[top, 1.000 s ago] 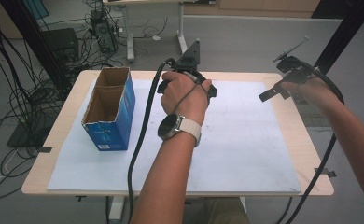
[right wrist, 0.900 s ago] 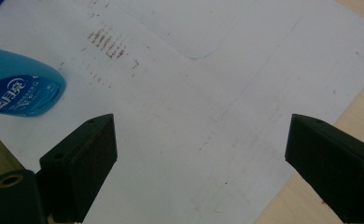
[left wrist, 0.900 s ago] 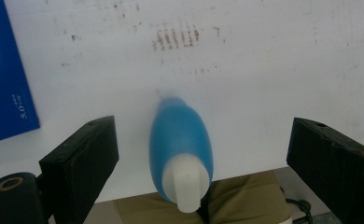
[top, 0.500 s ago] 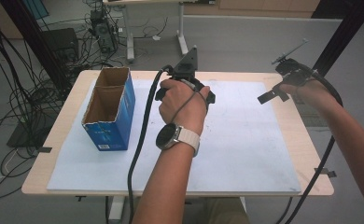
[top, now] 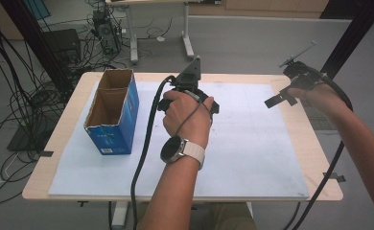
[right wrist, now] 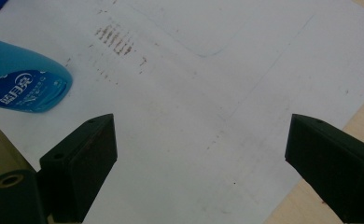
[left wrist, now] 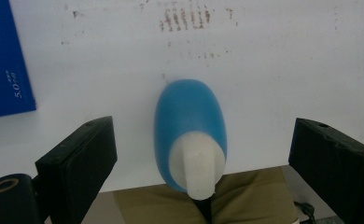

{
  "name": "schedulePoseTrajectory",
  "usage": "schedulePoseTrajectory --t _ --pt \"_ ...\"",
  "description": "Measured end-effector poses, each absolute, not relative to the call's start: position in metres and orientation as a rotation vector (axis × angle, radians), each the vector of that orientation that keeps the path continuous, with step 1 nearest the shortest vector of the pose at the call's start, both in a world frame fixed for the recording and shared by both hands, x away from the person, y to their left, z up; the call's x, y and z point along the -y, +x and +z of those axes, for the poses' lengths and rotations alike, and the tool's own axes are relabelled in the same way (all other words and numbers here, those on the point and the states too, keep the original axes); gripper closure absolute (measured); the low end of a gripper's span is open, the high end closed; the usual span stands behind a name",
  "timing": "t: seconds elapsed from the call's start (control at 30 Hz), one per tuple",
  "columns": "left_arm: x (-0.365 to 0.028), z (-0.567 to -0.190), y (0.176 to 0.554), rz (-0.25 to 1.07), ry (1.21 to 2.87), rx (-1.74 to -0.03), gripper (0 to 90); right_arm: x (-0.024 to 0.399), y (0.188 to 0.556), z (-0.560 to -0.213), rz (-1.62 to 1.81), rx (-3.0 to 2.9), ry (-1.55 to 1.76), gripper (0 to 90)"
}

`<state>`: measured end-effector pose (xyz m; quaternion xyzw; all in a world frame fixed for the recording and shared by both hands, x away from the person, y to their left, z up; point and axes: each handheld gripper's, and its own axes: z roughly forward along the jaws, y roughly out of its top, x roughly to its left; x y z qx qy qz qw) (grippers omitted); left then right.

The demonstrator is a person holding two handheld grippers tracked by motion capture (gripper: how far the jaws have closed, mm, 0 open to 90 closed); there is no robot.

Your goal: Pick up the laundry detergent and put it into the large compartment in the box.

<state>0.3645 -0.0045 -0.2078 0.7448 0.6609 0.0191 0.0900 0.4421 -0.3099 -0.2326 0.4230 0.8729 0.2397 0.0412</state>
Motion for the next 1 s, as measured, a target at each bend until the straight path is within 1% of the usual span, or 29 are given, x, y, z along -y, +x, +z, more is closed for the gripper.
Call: schedulePoseTrajectory --t 0.53,1.0 --pt "0.007 -0.222 0.359 0.093 2.228 -1.971 8.0 0.311 0.441 -0.236 0.734 -2.679 1.292 9.0" --pt "0.006 -0.237 0.356 0.083 2.231 -1.993 8.7 0.308 0.438 -0.239 0.733 -2.685 1.289 9.0"
